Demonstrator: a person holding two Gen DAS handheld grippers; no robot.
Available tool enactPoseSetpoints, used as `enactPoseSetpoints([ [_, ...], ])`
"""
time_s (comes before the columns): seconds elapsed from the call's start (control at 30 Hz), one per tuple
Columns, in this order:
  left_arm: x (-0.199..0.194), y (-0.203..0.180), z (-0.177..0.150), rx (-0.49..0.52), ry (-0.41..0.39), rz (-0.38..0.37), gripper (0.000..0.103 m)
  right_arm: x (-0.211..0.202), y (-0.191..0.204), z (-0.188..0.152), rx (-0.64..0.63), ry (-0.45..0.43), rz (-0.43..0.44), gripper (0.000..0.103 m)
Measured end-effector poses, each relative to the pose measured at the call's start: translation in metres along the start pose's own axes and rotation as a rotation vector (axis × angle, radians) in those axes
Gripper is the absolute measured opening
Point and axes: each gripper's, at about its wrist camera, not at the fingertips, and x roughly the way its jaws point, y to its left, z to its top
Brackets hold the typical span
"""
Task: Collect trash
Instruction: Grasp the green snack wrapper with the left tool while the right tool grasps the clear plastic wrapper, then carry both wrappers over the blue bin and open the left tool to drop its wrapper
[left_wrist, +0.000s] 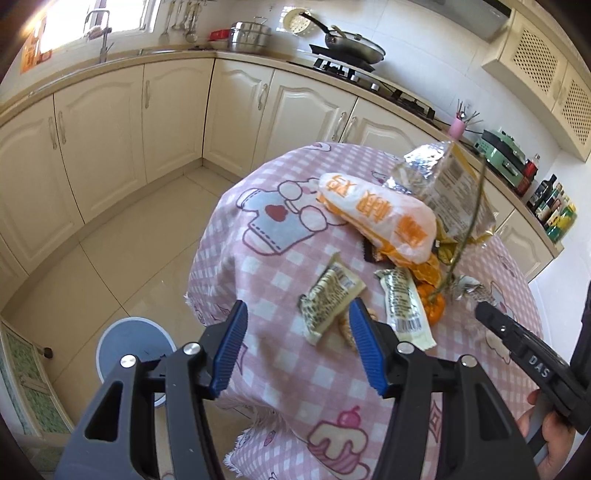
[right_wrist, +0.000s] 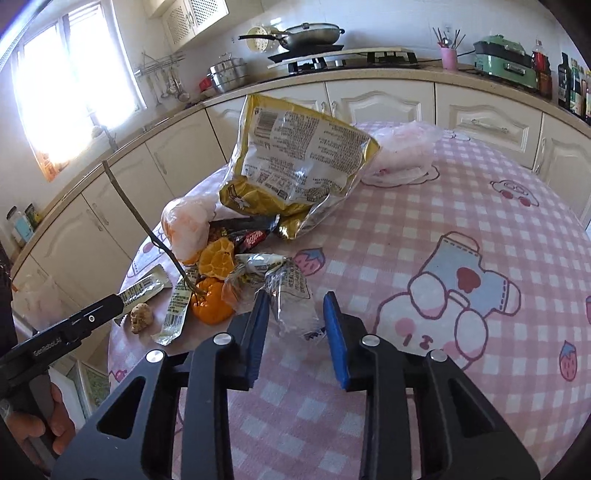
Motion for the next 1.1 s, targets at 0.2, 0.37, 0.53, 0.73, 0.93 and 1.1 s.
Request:
enactPoseSetpoints([
  [0.2,0.011,0.002,0.006,-0.005,0.008,-0.039,0.032,-0.006,0.004,0.007,-0.015,-0.040,-0.024,0.026],
  [0.37,0.016,-0.007,0.005,0.038,0.014,-0.060,0.015,-0.010,0.006,0.009,-0.017,-0.061,-0.042,0.026],
  [0.53,-0.001,-0.006,0.002,0.019,-0.033,-0.085,0.012,-0.026,0.012,0.013,-0.029,-0.106,-0.048,0.025],
  [0.73,-0.044,-0.003,0.005,0.010,-0.112,-0.100,0.012,-0.053,0.031,0.017,-0.063,-0.161,-0.019,0.025],
  [0.93,-0.087,0.015,-0.001,-0.003,-0.173,-0.093,0.012,-0.079,0.073,0.015,-0.133,-0.211,0.036,0.025],
  [1.1,-0.112,0.046,-0.009,-0.041,-0.197,-0.054,0.012,-0.080,0.123,0.009,-0.202,-0.201,0.136,0.025],
])
